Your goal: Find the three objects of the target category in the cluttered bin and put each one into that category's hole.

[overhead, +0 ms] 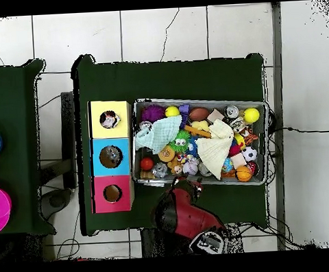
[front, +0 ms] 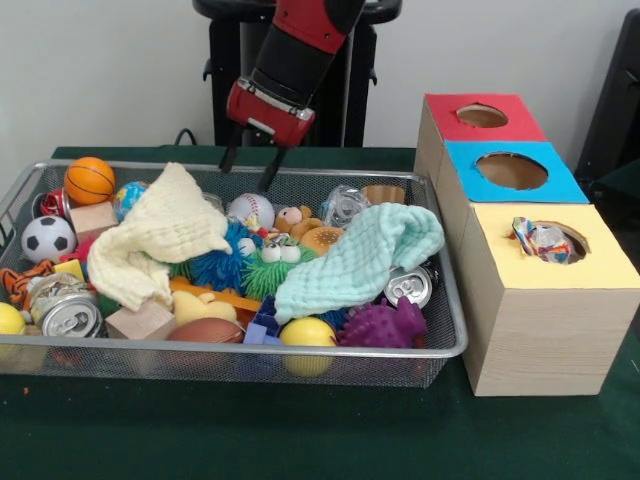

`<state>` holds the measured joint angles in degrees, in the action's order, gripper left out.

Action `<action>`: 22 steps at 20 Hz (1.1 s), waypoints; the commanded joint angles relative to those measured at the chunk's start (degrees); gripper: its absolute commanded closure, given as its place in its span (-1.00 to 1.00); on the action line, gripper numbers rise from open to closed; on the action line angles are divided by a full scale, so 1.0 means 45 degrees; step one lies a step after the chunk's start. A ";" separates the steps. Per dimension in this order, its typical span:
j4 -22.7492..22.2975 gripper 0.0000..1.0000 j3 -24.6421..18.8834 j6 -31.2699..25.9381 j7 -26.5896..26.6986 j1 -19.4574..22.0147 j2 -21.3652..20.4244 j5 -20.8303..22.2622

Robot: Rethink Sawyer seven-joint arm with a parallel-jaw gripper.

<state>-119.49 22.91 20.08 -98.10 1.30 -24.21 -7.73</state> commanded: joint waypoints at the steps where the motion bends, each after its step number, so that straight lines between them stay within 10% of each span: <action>1: 0.0316 -1.00 0.0277 0.2763 -0.3566 0.0391 0.1443 -0.1132; 16: 0.2341 -1.00 -0.0386 0.4777 -0.2601 0.2379 0.2792 -0.0565; 22: 0.3111 -1.00 -0.0026 0.8748 -0.2882 0.2382 0.3687 -0.0822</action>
<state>-116.54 25.72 41.41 -98.09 11.46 -12.84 -9.22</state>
